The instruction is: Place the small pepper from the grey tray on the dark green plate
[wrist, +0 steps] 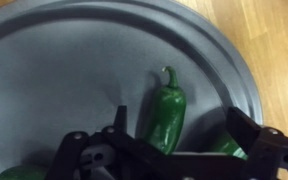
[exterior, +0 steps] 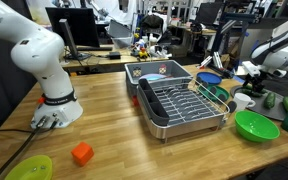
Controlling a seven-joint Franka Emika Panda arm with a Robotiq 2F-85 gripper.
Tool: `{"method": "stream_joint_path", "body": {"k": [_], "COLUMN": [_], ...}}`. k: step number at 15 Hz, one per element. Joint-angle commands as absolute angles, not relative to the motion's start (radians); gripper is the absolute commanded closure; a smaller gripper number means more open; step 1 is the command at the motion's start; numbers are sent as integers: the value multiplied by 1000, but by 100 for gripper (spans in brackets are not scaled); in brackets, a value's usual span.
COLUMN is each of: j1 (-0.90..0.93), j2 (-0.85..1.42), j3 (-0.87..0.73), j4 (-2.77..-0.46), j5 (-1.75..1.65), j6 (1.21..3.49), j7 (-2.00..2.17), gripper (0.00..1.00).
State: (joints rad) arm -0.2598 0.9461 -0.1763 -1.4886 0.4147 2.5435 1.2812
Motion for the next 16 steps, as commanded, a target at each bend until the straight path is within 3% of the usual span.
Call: {"method": "stream_joint_path", "body": {"k": [1, 4, 5, 7, 16], "j1": [-278, -283, -286, -290, -296], "j2": [960, 965, 967, 973, 976], "j3": [-164, -166, -166, -166, -168], "j4": [-1475, -1482, -1483, -1479, -1449], "j5": [425, 424, 424, 423, 419], "j6": [2519, 2507, 2503, 2496, 2443], "j7": [1285, 1284, 1284, 1283, 1280], "gripper": [0, 4, 17, 32, 94]}}
